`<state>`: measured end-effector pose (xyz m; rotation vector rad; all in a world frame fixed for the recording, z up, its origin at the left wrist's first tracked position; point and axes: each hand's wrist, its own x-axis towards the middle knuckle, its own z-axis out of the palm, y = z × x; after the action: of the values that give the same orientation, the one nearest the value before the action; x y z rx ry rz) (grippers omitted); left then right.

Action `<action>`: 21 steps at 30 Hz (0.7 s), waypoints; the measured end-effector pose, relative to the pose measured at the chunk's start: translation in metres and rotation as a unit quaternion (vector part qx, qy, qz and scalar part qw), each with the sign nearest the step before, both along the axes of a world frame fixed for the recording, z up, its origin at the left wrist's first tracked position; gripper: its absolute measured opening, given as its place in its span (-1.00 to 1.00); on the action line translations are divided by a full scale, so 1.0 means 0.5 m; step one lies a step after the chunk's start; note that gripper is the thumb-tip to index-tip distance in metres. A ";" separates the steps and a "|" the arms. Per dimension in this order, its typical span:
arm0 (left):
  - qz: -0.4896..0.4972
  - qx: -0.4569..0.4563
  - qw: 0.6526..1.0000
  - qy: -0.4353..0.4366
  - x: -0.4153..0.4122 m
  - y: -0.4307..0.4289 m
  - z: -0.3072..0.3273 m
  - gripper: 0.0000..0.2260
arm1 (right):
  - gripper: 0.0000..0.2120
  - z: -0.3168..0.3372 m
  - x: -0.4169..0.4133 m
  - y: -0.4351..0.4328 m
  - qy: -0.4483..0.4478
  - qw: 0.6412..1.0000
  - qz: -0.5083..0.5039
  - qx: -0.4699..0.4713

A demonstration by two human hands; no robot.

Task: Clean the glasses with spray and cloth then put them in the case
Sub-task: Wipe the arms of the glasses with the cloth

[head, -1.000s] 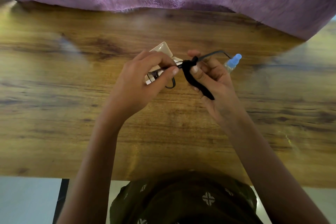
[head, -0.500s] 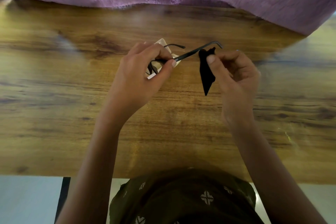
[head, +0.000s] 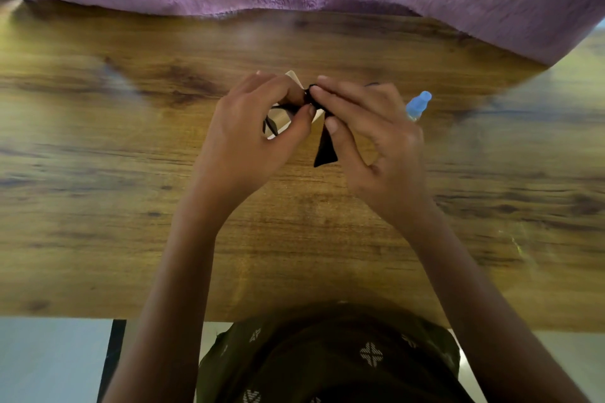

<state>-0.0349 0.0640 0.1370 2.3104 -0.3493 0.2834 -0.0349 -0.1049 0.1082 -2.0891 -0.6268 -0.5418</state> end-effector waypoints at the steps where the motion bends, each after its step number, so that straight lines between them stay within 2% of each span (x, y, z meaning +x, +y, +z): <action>1: 0.000 0.001 1.000 -0.001 0.000 0.002 0.001 -0.88 | -0.74 0.000 0.003 0.000 0.006 1.000 0.012 -0.018; 4: -0.004 -0.006 1.000 0.006 0.001 0.004 0.000 -0.88 | -0.73 -0.002 0.012 -0.001 -0.010 0.998 0.008 -0.058; 10: -0.007 -0.024 1.000 0.009 -0.001 -0.003 -0.003 -0.91 | -0.84 -0.010 0.029 0.006 -0.065 0.995 -0.039 -0.070; 21: 0.001 -0.032 0.999 -0.015 0.000 -0.004 0.003 -0.91 | -0.81 -0.004 0.040 0.011 -0.113 0.988 -0.052 -0.087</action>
<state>-0.0347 0.0618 0.1384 2.2459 -0.3487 0.3245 -0.0150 -0.0994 0.1064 -2.2518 -0.7180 -0.8183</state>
